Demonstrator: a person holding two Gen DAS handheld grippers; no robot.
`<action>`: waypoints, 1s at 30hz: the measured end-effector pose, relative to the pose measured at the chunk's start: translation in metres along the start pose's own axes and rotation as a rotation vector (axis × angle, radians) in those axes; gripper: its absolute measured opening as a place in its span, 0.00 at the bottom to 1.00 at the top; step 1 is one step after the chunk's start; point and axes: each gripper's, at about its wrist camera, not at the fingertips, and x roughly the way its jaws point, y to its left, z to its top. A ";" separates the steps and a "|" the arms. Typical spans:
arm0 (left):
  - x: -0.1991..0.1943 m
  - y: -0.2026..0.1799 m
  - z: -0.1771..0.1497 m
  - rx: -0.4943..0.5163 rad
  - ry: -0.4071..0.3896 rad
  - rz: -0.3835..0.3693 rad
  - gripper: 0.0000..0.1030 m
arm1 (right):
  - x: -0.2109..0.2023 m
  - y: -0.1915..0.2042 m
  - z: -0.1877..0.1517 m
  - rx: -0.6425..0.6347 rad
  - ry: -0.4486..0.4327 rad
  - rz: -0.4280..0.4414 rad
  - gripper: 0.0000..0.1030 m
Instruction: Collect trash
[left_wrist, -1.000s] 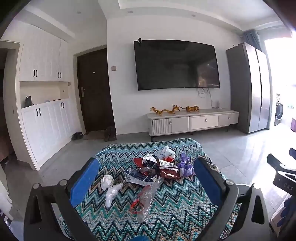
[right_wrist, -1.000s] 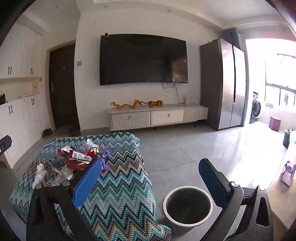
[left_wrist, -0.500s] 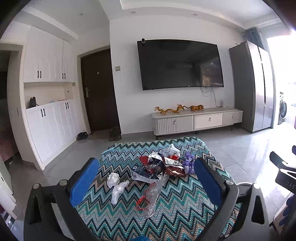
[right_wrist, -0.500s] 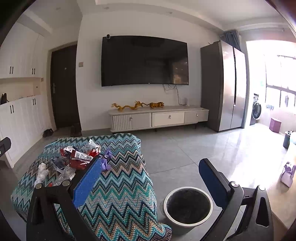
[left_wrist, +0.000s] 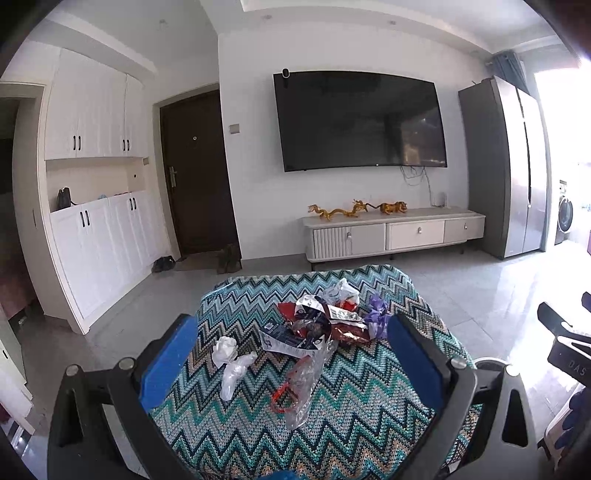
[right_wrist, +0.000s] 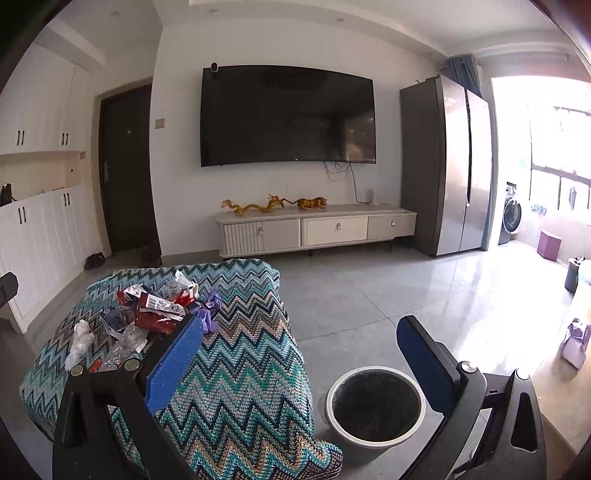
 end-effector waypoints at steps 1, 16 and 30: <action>0.002 0.000 -0.001 0.000 0.006 0.000 1.00 | 0.001 0.000 -0.001 0.001 0.002 -0.001 1.00; 0.042 -0.014 -0.017 0.037 0.119 -0.042 1.00 | 0.033 -0.005 -0.013 0.016 0.084 -0.035 1.00; 0.081 -0.028 -0.026 0.073 0.211 -0.048 1.00 | 0.069 -0.013 -0.025 0.028 0.167 -0.054 1.00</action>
